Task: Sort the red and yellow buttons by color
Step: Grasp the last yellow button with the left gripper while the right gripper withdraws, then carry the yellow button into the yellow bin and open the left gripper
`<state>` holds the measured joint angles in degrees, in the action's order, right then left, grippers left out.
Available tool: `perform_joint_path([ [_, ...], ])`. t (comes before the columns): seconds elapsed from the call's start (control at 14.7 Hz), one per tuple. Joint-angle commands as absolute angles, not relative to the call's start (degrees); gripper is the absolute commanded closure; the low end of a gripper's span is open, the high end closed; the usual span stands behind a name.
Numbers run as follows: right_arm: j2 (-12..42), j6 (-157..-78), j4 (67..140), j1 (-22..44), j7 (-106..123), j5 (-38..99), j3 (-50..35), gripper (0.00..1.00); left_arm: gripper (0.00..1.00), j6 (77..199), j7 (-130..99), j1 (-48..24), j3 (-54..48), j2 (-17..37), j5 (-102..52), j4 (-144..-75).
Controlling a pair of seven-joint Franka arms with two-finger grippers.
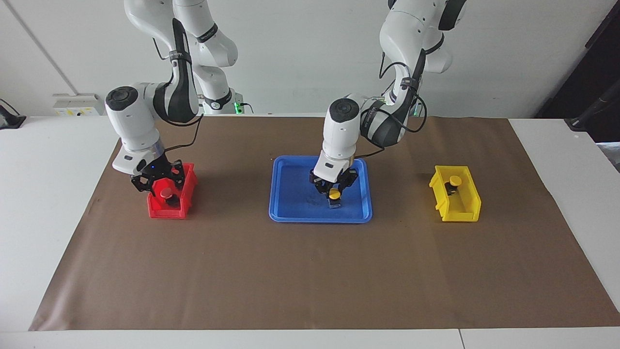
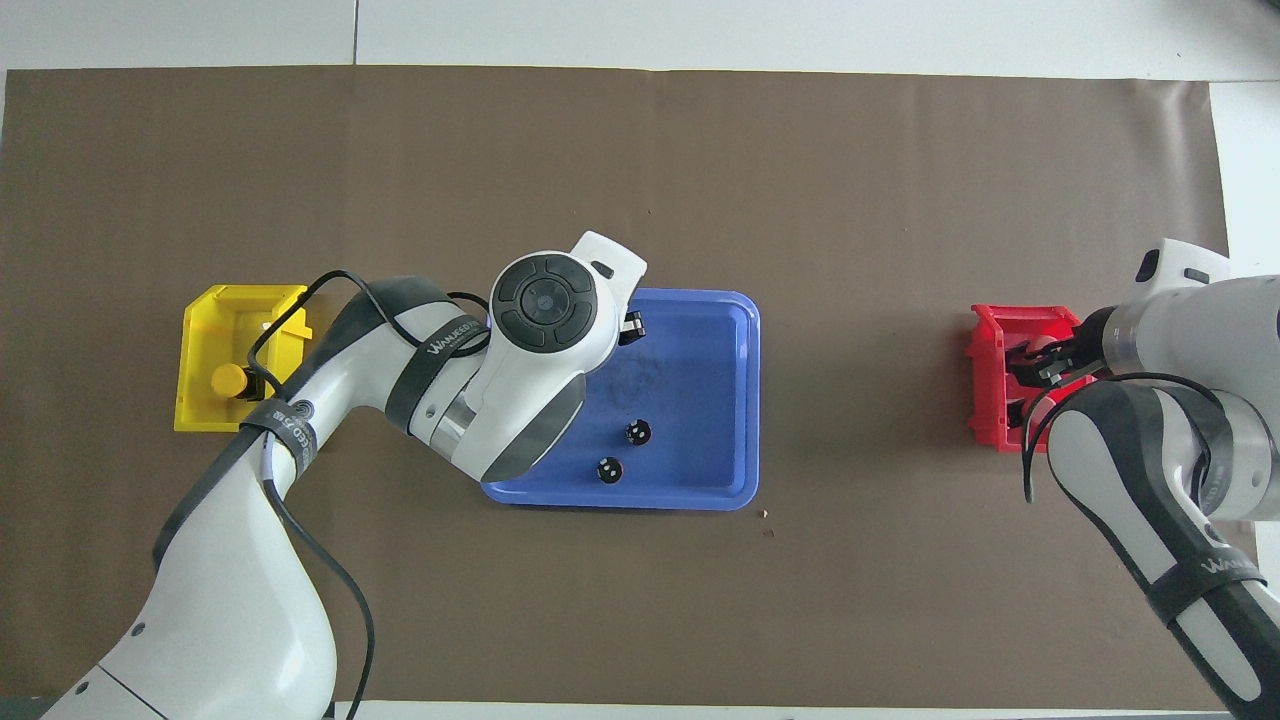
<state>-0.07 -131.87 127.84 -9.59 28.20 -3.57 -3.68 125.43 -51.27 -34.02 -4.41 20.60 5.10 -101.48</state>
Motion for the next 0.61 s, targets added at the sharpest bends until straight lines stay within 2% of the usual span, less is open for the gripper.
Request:
perform_joint_path([
  [0.0,-0.96,-118.44,117.90,-9.58,27.07,-3.25,-4.22,0.00,0.99,117.02,-46.44,-31.04,-4.48,18.21,6.25,-97.31],
  [0.14,-2.80,-107.55,110.34,-9.58,25.33,-2.99,-4.39,0.00,0.99,109.89,-39.33,-27.10,-4.31,15.57,4.49,-95.28],
  [0.27,-3.25,-98.66,103.13,-9.58,20.24,-2.64,-4.39,0.00,0.99,107.94,-29.32,-20.43,-4.31,13.19,1.25,-95.36],
  [0.54,-2.73,-87.74,92.31,-9.58,14.52,-2.46,-4.48,0.00,0.99,107.49,-11.65,-8.73,-4.31,12.66,0.62,-96.85],
])
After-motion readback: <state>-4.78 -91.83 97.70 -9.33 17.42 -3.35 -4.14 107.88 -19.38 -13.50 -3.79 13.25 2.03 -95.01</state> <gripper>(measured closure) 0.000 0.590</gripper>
